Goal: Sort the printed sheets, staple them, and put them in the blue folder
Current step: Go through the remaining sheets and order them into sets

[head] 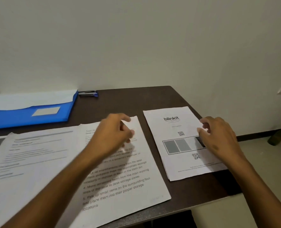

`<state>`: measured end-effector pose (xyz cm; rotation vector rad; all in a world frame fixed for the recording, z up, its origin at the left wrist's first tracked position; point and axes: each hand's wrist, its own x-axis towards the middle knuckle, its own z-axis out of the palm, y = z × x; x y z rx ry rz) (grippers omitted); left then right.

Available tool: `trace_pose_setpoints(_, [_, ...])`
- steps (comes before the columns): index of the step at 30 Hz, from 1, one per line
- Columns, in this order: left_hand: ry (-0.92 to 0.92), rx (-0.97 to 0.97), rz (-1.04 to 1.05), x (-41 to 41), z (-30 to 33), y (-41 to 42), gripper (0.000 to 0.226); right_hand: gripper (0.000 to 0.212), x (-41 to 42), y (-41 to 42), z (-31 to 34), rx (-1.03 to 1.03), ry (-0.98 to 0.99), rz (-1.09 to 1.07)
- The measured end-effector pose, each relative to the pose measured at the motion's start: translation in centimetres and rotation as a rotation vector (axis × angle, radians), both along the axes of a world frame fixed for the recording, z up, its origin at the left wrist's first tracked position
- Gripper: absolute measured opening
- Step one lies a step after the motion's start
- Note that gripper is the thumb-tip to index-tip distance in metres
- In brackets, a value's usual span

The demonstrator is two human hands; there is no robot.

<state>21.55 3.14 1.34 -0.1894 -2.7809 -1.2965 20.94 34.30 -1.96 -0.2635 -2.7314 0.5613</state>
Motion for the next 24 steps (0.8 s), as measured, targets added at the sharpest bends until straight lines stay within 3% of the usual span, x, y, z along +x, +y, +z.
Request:
trace_pose_setpoints(8, [-0.052, -0.265, 0.187, -4.0, 1.4, -12.4, 0.058, 0.025, 2.7, -11.5, 1.3, -0.182, -0.047, 0.31])
trace_pose_setpoints(12, [-0.107, -0.314, 0.115, -4.7, 0.7, -14.6, 0.069, 0.023, 2.2, -14.4, 0.1, -0.043, -0.11, 0.267])
trace_pose_setpoints(16, [-0.125, -0.347, 0.046, -4.8, -0.6, -15.7, 0.074, 0.036, 1.5, -15.4, -0.7, 0.033, -0.159, 0.221])
trace_pose_setpoints(24, [-0.079, -0.473, 0.013, -5.2, -2.4, -15.5, 0.064, 0.039, 0.9, -16.7, -0.5, -0.035, -0.232, 0.154])
